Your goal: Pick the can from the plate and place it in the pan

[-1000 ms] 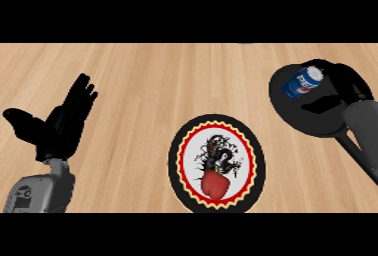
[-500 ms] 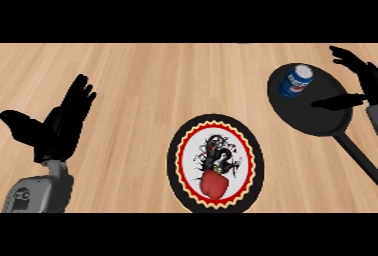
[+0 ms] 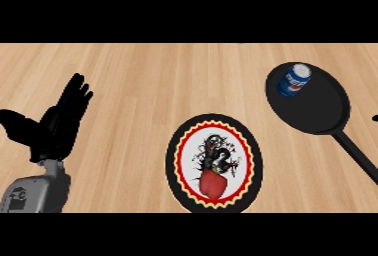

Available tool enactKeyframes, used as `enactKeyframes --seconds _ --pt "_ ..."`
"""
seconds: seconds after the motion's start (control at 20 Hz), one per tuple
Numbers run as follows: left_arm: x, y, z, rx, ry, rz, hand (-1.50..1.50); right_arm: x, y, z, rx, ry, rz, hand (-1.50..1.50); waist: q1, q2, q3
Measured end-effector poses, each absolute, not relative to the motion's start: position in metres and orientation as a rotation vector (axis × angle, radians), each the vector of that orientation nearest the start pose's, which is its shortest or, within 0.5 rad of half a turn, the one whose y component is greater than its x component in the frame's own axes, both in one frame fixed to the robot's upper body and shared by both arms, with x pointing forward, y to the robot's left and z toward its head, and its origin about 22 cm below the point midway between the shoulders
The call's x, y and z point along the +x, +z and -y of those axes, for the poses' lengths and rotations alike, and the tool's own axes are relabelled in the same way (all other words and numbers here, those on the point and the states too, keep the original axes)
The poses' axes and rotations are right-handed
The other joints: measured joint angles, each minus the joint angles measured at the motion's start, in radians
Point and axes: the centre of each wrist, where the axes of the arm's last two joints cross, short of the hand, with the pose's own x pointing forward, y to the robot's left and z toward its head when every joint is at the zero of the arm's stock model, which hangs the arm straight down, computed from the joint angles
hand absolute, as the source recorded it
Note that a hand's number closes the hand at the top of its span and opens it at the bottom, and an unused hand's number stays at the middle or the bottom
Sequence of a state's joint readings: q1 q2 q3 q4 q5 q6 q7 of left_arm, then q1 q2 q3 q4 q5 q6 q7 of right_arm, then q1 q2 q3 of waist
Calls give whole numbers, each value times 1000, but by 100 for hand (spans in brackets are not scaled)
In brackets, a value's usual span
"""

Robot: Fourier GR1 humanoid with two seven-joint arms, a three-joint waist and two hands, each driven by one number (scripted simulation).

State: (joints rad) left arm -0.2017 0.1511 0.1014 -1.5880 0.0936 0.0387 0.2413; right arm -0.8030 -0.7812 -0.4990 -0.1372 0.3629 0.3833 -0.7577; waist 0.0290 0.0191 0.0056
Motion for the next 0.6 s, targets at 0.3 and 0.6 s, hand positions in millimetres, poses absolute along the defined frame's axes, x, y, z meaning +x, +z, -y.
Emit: enactKeyframes --seconds 0.3,0.6 --pt "282 60 -265 78 25 1539 0 298 85 541 -329 251 1673 -150 -1 -2 1" --pt "286 59 -265 79 31 1538 0 280 82 553 -368 252 1665 -150 -1 -1 1"
